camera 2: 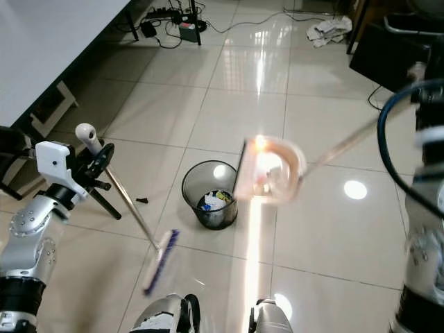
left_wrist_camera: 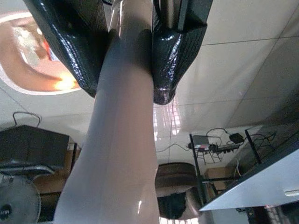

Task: Sweep floor

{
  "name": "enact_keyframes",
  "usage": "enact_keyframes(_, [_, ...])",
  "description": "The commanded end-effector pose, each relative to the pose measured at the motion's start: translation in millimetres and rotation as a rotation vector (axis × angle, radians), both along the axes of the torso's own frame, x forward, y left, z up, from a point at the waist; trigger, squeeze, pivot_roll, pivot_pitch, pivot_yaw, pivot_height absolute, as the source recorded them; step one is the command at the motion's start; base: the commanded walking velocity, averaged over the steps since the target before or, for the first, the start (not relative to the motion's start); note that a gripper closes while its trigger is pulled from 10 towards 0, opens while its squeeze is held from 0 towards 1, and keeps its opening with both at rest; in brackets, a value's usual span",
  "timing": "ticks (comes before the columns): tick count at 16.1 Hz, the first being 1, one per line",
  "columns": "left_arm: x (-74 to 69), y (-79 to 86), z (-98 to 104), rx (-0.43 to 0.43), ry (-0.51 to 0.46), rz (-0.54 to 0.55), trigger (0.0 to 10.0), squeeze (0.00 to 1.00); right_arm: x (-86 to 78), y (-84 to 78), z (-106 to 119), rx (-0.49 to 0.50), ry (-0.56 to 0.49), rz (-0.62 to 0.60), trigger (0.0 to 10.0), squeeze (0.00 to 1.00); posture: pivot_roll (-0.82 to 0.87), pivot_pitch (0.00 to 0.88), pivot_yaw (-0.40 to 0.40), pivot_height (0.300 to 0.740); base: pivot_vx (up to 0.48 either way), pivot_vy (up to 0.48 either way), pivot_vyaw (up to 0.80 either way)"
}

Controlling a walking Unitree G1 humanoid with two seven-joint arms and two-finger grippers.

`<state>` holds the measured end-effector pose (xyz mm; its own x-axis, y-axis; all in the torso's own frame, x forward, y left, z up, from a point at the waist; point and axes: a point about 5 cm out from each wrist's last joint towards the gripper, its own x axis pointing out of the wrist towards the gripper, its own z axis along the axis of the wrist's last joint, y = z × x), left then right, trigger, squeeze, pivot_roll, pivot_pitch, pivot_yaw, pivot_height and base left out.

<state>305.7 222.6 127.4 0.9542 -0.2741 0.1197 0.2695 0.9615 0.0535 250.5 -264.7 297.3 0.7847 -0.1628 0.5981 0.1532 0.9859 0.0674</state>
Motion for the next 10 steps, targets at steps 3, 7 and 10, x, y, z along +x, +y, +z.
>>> enact_keyframes(3, [-3.5,1.4,7,0.001,-0.037,0.056,10.0,0.0,23.4,11.1,17,-0.09,-0.101,0.042,10.0,0.0,0.0,0.123,0.108,0.74,0.0,0.0,0.0])
enact_keyframes(7, [-8.8,-3.3,7,0.008,-0.063,0.1,10.0,0.0,65.1,47.6,13,-0.192,-0.16,0.164,10.0,0.0,0.04,0.133,0.098,0.74,0.0,0.0,0.0])
enact_keyframes(10, [-11.0,-1.6,9,0.02,-0.074,0.118,10.0,0.0,82.9,74.1,6,-0.267,-0.177,0.219,10.0,0.0,0.05,0.133,0.094,0.74,0.0,0.0,0.0])
